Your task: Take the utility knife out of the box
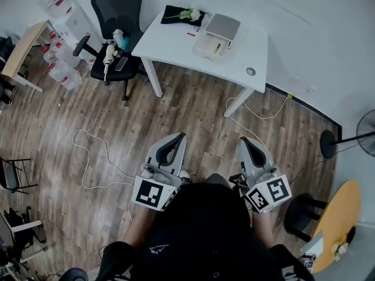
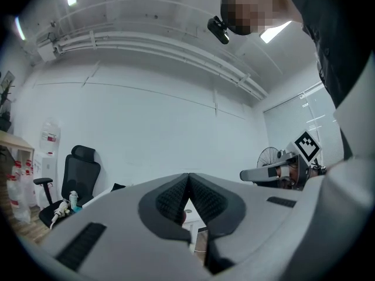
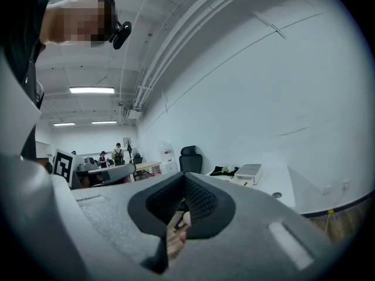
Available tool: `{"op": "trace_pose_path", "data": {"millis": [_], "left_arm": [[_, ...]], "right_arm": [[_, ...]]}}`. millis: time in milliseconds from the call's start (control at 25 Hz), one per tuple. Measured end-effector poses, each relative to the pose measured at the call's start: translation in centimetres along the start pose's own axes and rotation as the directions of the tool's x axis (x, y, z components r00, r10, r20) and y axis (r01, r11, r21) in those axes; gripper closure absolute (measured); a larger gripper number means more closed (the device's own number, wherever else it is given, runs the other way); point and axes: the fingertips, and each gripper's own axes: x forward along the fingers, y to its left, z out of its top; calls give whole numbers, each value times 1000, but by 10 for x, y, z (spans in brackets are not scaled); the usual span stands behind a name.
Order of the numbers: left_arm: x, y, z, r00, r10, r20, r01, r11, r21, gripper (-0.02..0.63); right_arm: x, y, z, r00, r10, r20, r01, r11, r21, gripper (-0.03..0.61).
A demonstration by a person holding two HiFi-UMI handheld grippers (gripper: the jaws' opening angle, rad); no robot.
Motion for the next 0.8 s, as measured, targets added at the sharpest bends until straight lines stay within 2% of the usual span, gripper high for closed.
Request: {"op": "trace_pose_path", "data": {"millis": [240, 520, 800], "left_arm": [[-5, 29, 2, 1000, 8, 6, -7, 1000, -15, 609], [15, 43, -2, 1000, 3, 1, -3, 1000, -17, 609], [45, 70, -7, 997, 75, -2, -75, 997, -12, 609]], "right_arm": [[20, 11, 3, 1000, -12, 5, 12, 1000, -8, 574], [43, -5, 1, 1000, -22, -12, 22, 1000, -2, 574], [88, -34, 1, 998, 36, -45, -36, 999, 2, 574]]}}
